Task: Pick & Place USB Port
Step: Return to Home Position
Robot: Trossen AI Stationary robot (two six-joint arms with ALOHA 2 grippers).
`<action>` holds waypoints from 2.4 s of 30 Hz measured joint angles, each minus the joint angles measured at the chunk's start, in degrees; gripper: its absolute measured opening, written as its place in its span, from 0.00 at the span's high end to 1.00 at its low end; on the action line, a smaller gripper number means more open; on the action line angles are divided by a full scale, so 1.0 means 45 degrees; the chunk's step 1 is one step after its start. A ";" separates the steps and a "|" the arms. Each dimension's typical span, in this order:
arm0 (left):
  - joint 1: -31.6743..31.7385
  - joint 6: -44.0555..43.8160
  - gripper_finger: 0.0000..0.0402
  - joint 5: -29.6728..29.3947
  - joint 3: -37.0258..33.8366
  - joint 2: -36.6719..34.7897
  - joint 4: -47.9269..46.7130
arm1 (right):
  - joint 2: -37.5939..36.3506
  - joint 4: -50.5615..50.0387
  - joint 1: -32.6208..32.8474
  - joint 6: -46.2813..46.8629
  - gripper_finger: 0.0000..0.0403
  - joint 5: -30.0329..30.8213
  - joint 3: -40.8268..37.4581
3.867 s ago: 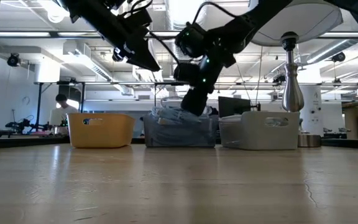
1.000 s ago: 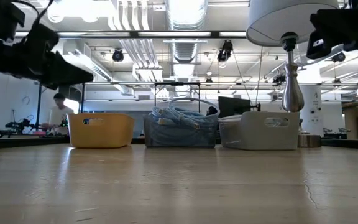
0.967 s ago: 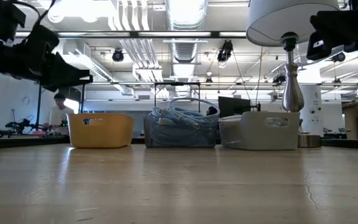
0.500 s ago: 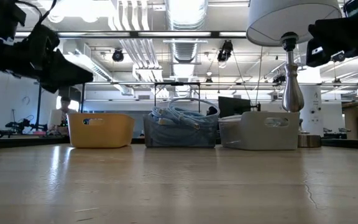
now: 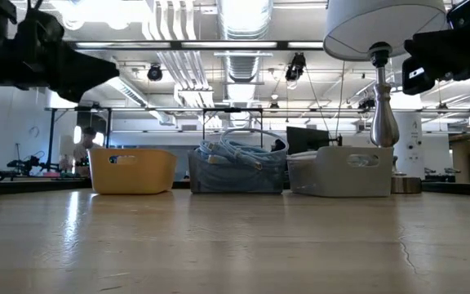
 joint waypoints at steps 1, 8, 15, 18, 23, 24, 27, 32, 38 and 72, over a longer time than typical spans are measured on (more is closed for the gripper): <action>0.0000 -0.0027 0.67 0.0001 -0.0007 -0.0184 -0.0041 | 0.0000 0.0000 0.0000 0.0048 0.87 0.0000 0.0000; -0.0005 0.0840 0.67 0.1285 -0.0015 -0.1328 -0.0407 | 0.0015 -0.0203 0.0000 0.0187 0.87 -0.0006 0.0000; -0.0005 0.1002 0.67 0.1173 -0.0022 -0.2140 -0.1674 | 0.0097 -0.0748 0.0000 0.0731 0.87 -0.0001 0.0000; -0.0005 0.0853 0.67 0.1171 -0.0024 -0.2096 -0.2122 | 0.0102 -0.0763 0.0000 0.1136 0.87 0.0004 0.0000; 0.0005 0.0969 0.67 0.1064 -0.0029 -0.2086 -0.2313 | 0.0102 -0.0753 0.0000 0.0716 0.87 0.0004 0.0000; 0.0005 0.0965 0.67 0.1064 -0.0032 -0.2086 -0.2320 | 0.0102 -0.0753 0.0000 0.0651 0.87 0.0004 0.0000; 0.0005 0.0794 0.67 0.1063 -0.0029 -0.2086 -0.2325 | 0.0099 -0.0748 0.0000 0.0656 0.87 0.0004 0.0000; 0.0005 0.0615 0.67 0.1064 -0.0010 -0.2086 -0.2339 | 0.0102 -0.0748 0.0000 0.0643 0.87 0.0005 0.0000; 0.0005 0.0605 0.67 0.1064 -0.0005 -0.2086 -0.2339 | 0.0102 -0.0748 0.0000 0.0634 0.87 0.0009 0.0000; 0.0005 0.0591 0.67 0.1049 0.0010 -0.2086 -0.2359 | 0.0102 -0.0743 0.0000 0.0639 0.87 0.0018 0.0005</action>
